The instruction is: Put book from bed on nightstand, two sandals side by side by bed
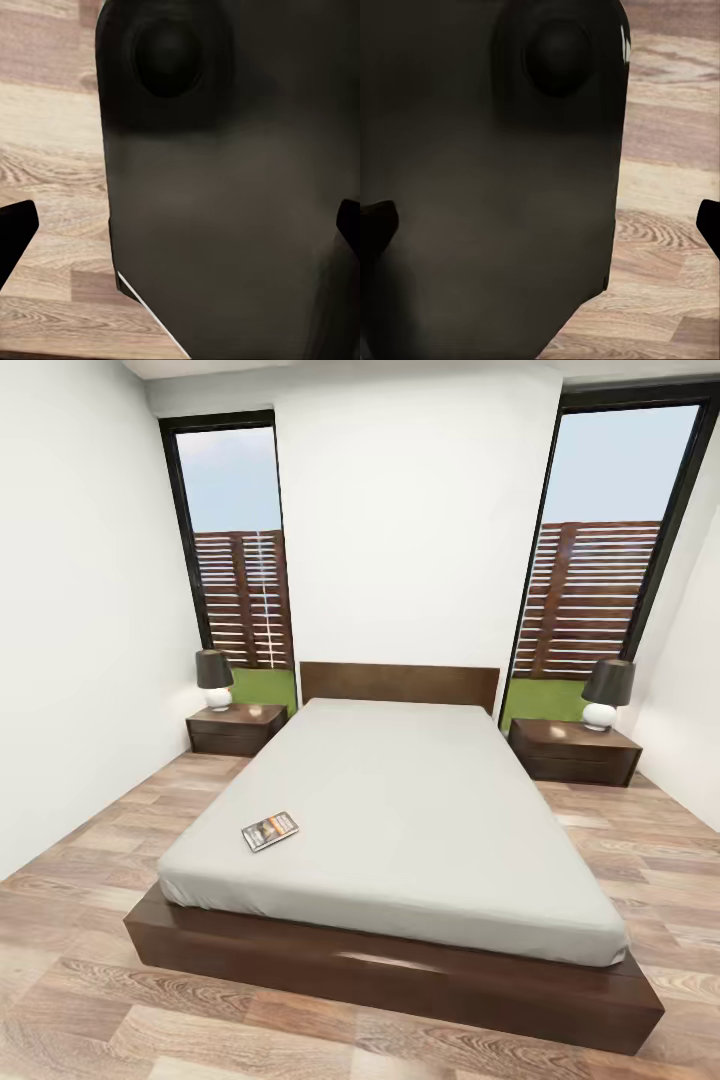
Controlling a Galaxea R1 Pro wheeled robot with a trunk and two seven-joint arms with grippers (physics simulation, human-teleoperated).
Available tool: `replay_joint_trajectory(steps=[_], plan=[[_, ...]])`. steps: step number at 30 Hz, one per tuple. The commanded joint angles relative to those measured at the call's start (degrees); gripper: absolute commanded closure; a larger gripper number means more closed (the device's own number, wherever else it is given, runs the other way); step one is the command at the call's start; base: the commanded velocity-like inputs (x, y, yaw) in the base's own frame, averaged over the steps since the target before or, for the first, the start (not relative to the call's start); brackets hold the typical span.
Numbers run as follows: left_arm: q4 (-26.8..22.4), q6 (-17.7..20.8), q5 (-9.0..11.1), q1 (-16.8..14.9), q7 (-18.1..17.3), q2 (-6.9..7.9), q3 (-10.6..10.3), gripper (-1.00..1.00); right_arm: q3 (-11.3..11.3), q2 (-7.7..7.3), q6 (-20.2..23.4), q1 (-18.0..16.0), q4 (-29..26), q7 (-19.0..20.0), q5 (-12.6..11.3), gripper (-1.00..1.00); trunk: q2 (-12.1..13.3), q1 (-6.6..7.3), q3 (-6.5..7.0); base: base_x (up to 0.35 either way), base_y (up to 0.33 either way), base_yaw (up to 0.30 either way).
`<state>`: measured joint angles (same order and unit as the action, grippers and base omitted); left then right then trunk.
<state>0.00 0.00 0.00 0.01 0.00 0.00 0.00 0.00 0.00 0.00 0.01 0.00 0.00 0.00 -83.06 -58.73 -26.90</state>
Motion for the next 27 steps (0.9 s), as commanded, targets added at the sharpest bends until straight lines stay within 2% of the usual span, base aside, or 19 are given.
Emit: replay_joint_trajectory(steps=[1, 6, 7, 14, 17, 27], plan=[[-0.3, -0.3, 0.2, -0.3, -0.3, -0.21, 0.2, -1.0, -0.3, -0.33, -0.3, 0.3, -0.3, 0.3, -0.3, -1.0, 0.0, 0.0, -0.03, 0.0, 0.0, 0.0], [-2.0, -1.9, 0.2, -1.9, -1.9, -0.2, 0.2, -1.0, -2.0, -1.94, -1.9, 0.3, -1.9, 1.9, -1.9, -1.0, 0.0, 0.0, -0.03, 0.0, 0.0, 0.0], [-2.3, -1.6, 0.2, -1.5, -1.8, -0.21, 0.2, -1.0, -1.6, -2.26, -2.3, 0.2, -2.3, 2.3, -2.1, -1.0, 0.0, 0.0, -0.03, 0.0, 0.0, 0.0], [-4.5, -0.3, 0.3, -0.1, 0.5, -0.26, 0.3, -1.0, 0.7, 0.01, -4.5, 0.1, 0.0, 4.5, 0.2, -1.0, 0.0, 0.0, -0.03, 0.0, 0.0, 0.0], [-5.1, -0.2, 0.3, -0.1, 0.7, -0.26, 0.3, -1.0, 0.8, 0.85, -5.5, 0.1, 1.0, 5.5, 0.8, -1.0, 0.0, 0.0, -0.03, 0.0, 0.0, 0.0], [-5.8, -0.2, 0.3, 0.0, 0.8, -0.06, 0.5, -1.0, 0.5, 0.93, -8.7, 0.1, 3.1, 8.7, 0.9, -1.0, 0.0, 0.0, -0.03, 0.0, 0.0, 0.0]])
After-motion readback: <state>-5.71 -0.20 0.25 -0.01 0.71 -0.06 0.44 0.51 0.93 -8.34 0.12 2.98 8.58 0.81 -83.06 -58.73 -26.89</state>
